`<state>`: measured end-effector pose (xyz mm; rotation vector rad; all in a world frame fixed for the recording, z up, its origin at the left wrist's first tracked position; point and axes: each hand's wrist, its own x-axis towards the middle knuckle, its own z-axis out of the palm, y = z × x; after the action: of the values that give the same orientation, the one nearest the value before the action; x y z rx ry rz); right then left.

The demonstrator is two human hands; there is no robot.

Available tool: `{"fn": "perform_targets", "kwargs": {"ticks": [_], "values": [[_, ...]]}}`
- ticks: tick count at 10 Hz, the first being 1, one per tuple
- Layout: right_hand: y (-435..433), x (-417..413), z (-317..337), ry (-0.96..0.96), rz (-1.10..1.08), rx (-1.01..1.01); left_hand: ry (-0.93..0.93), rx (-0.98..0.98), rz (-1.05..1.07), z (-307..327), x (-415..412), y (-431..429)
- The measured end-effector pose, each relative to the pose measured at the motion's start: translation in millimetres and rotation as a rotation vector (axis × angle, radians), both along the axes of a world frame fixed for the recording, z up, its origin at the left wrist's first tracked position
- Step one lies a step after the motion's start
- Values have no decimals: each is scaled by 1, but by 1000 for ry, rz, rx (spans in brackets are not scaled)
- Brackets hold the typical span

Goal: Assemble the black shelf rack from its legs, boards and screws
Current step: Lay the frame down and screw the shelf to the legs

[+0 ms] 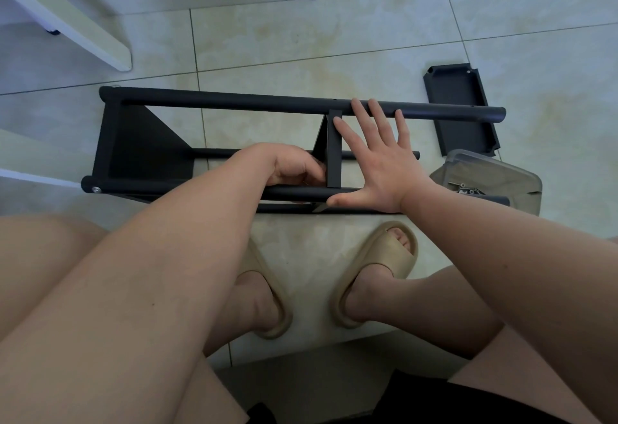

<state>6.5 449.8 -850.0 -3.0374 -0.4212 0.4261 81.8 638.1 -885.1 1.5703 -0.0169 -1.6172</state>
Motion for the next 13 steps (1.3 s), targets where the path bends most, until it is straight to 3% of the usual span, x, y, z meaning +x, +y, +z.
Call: {"fn": "perform_targets", "kwargs": {"ticks": [4,6,7,8,9,10,11,12,13], "values": [[-2,0,-2,-8,0,32,-4,29,-64,-3,2,0],[-4,2,-7,-17,13,41,-74,5,121,-1,-1,-1],[-5,4,-7,1,19,29,-317,176,44,9,0,1],[-5,7,-2,36,5,38,-629,451,-366,28,0,13],[-2,3,8,82,-30,101,-633,568,-508,53,-3,31],[2,-9,16,165,-125,200,-531,555,-502,79,-8,46],[7,-25,22,264,-180,198,-575,552,-564,89,-23,48],[9,-38,23,291,-188,21,-768,654,-571,85,-44,35],[7,-42,26,171,-251,-110,-866,743,-475,84,-56,23]]}}
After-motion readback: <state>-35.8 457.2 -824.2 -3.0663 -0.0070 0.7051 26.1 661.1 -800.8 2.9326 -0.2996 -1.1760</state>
